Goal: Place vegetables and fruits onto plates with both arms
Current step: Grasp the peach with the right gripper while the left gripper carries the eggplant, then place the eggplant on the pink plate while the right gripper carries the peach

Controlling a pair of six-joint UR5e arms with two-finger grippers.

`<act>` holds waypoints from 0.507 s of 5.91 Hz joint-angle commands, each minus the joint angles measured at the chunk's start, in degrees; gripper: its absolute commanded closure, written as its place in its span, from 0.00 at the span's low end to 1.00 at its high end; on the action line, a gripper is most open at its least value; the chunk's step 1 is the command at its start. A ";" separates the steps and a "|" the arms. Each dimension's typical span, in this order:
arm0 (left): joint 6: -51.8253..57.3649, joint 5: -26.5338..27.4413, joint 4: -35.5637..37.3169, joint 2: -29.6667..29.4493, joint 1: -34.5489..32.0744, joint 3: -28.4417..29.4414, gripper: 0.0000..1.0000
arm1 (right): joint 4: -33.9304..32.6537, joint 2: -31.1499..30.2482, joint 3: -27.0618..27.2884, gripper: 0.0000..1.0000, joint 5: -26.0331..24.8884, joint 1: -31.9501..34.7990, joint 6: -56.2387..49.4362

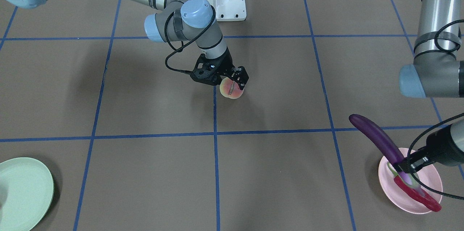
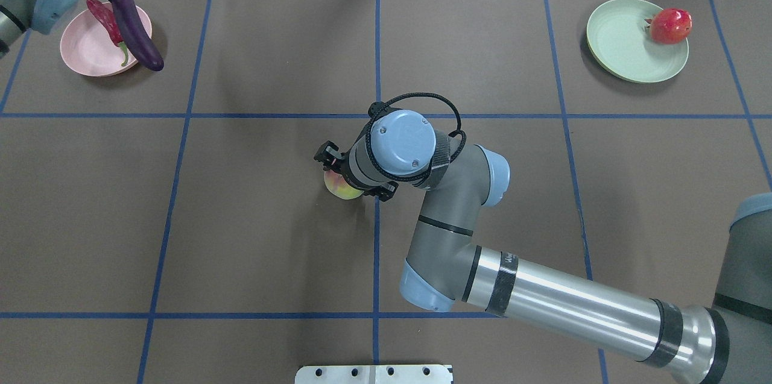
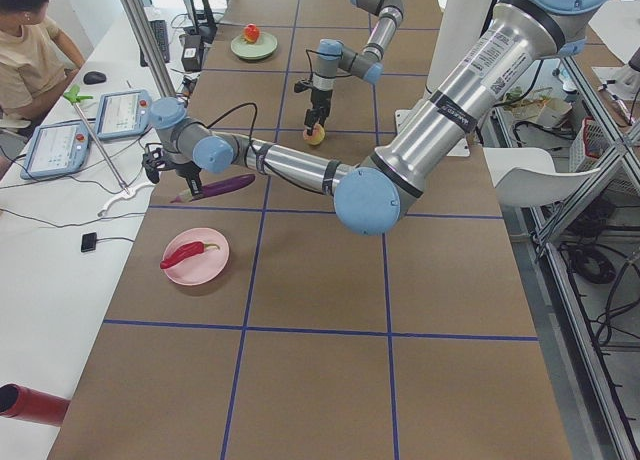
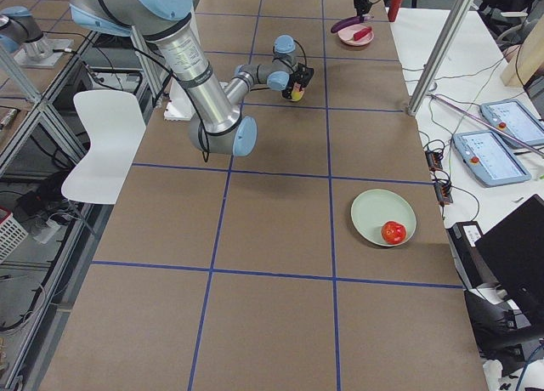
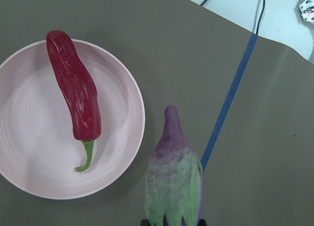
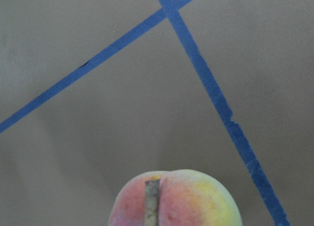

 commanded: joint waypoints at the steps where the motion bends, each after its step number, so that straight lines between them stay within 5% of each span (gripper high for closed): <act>1: 0.06 4.77 -0.18 -1.17 -0.85 3.35 1.00 | -0.11 0.05 -0.01 0.99 0.02 -0.23 0.07; 3: 3.65 11.97 -0.18 -2.15 -0.86 8.96 1.00 | -0.20 0.05 1.83 1.00 0.54 2.29 -0.02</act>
